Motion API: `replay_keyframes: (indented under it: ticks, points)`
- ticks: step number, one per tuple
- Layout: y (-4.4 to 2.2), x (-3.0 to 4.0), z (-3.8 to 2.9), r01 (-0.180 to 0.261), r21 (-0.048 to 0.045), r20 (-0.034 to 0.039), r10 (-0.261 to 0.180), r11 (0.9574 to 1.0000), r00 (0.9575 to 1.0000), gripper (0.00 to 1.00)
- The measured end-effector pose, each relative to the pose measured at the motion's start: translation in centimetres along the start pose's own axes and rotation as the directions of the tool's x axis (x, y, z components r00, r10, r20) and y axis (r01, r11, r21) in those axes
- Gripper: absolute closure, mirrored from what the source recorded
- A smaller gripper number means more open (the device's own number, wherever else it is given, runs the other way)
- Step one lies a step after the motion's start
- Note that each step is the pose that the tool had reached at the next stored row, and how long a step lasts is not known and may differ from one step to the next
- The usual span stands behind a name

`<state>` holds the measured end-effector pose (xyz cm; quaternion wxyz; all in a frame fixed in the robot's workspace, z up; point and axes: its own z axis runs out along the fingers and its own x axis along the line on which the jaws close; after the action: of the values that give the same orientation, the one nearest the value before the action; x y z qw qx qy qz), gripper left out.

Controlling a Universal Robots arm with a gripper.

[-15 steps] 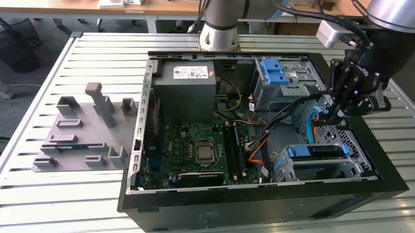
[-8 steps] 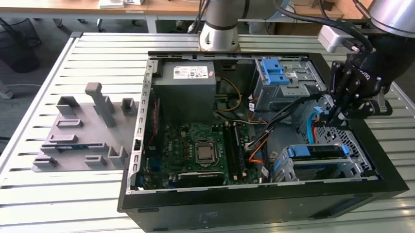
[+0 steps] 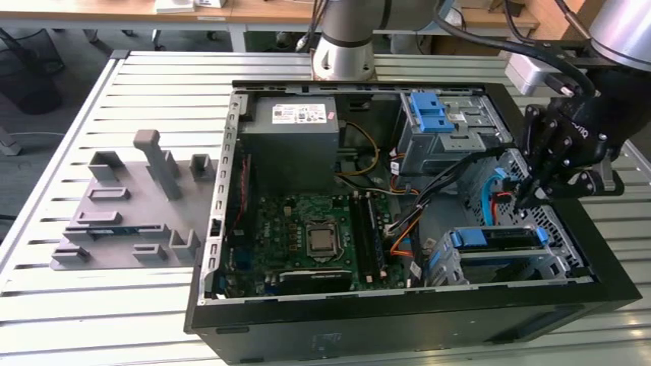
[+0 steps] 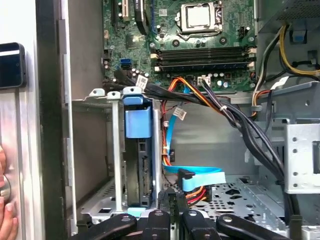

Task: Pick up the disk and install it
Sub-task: 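Insert the first disk wire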

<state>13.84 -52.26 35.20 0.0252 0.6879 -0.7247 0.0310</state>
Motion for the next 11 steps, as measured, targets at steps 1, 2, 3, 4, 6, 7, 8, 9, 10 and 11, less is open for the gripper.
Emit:
replay_keyframes:
  ticks: [1, 2, 3, 4, 6, 7, 8, 9, 10, 11]
  points:
    - [-0.02, 0.31, 0.07, 0.0, 0.0, 0.0005, 0.0, 1.0, 1.0, 0.84]
    - [-0.03, 0.57, 0.14, 0.0, -0.0001, 0.0014, 0.0, 1.0, 1.0, 0.84]
    - [-0.04, 0.78, 0.2, 0.0, -0.0001, 0.0025, 0.0, 1.0, 1.0, 0.84]
    - [-0.05, 0.97, 0.25, 0.0, -0.0002, 0.005, 0.0, 1.0, 1.0, 0.84]
    - [-0.05, 1.21, 0.34, 0.0, -0.0004, 0.009, 0.0, 1.0, 1.0, 0.84]
    - [-0.05, 1.3, 0.38, 0.0, -0.0005, 0.0098, 0.0, 1.0, 1.0, 0.84]
    - [-0.03, 1.34, 0.44, 0.0, -0.0006, 0.0103, 0.0, 1.0, 0.9999, 0.84]
    - [-0.01, 1.37, 0.5, 0.0, -0.0006, 0.0103, 0.0, 1.0, 0.9999, 0.84]
    - [0.05, 1.42, 0.57, 0.002, -0.0005, 0.0103, -0.002, 1.0, 0.9999, 0.84]
    - [0.11, 1.47, 0.64, 0.005, -0.0003, 0.0102, -0.005, 1.0, 0.9999, 0.84]
